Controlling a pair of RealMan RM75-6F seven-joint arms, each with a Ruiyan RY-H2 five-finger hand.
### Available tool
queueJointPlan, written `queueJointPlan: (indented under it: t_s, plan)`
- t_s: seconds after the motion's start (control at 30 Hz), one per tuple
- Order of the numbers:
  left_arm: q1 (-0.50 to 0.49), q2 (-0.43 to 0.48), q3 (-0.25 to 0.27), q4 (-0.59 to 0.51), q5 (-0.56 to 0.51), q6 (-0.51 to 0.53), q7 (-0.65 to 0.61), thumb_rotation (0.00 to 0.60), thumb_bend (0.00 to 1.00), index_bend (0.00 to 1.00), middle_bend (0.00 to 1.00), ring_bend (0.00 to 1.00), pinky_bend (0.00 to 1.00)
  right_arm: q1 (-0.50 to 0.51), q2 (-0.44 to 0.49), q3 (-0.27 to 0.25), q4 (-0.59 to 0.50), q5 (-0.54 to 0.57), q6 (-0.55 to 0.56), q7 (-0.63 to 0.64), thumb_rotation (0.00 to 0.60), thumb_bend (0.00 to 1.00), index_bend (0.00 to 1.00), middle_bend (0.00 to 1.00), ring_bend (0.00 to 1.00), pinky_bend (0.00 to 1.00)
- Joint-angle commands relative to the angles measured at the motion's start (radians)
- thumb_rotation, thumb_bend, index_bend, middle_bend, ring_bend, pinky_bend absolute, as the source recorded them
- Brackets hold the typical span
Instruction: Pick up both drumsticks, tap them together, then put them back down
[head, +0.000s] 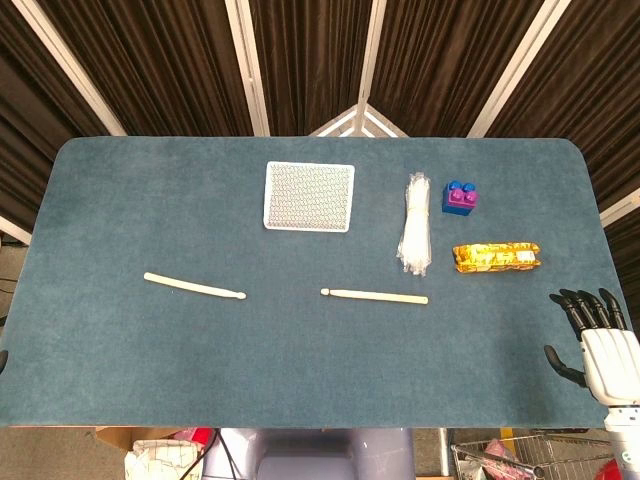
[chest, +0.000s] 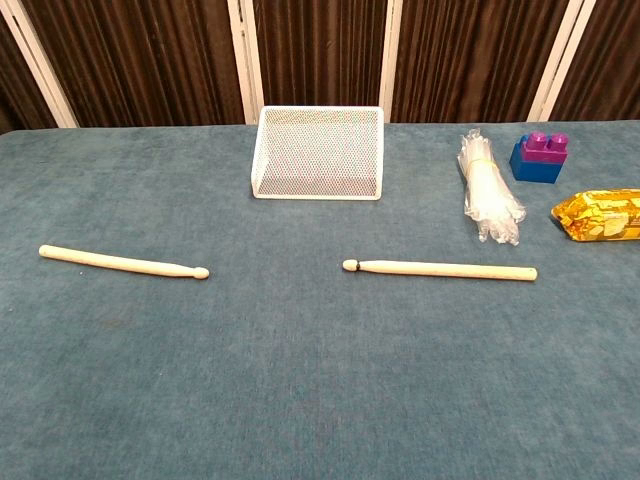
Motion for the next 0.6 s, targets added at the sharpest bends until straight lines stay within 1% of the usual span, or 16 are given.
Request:
queueJointPlan:
  t_s: [0.03,0.33,0.6]
  plan:
    - [0.0,0.0,0.0,0.0,-0.001,-0.001,0.001,0.6,0.41,0.02,0.0,0.0,0.0,0.002,0.001,0.002,-0.001,0.002,-0.002,0.001,0.6,0.34,0.2,0.18,0.13,0.01]
    - [0.005,-0.001,-0.001,-0.001,0.002,0.011,0.002,0.6,0.42,0.02,0.0,0.0,0.0,0.002,0.002,0.0,-0.002,0.006,-0.01,0.002,0.6,0.34,0.2,0.18,0.13,0.0]
    - [0.0,-0.003,0.0,-0.003,0.006,0.006,0.008,0.6,0.41,0.02,0.0,0.0,0.0,0.008,-0.027,-0.001,-0.009,-0.002,-0.011,-0.028,0.6,0.34,0.2,0.19,0.13,0.0]
